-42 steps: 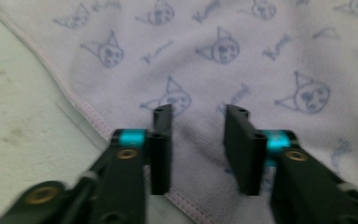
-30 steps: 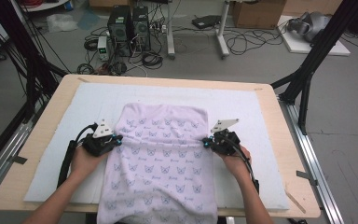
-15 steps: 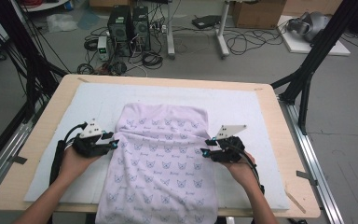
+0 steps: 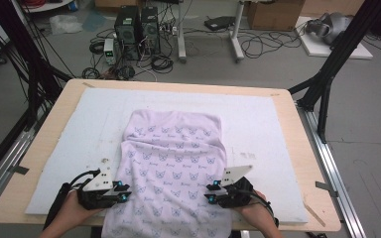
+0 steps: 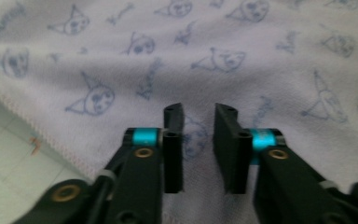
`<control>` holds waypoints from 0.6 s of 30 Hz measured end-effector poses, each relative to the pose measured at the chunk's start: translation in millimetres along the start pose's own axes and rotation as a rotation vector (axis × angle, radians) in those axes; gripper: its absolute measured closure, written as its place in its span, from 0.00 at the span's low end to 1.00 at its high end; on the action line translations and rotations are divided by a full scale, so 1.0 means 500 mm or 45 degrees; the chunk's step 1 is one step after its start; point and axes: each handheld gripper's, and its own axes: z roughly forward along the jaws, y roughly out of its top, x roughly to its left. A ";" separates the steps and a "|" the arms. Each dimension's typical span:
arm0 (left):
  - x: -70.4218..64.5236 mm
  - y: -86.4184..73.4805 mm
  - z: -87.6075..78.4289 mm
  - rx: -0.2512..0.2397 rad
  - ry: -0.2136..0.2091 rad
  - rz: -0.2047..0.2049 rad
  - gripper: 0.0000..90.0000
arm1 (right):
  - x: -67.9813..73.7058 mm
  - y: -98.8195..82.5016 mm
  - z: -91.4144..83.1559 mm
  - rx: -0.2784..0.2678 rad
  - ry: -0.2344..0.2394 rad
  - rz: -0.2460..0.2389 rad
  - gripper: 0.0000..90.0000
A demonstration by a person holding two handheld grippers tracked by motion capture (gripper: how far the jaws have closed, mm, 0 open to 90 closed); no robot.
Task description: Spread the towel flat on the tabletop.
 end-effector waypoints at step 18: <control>-0.033 -0.009 -0.030 0.048 -0.064 0.031 0.68 | 0.039 0.007 -0.028 -0.009 0.078 -0.011 0.71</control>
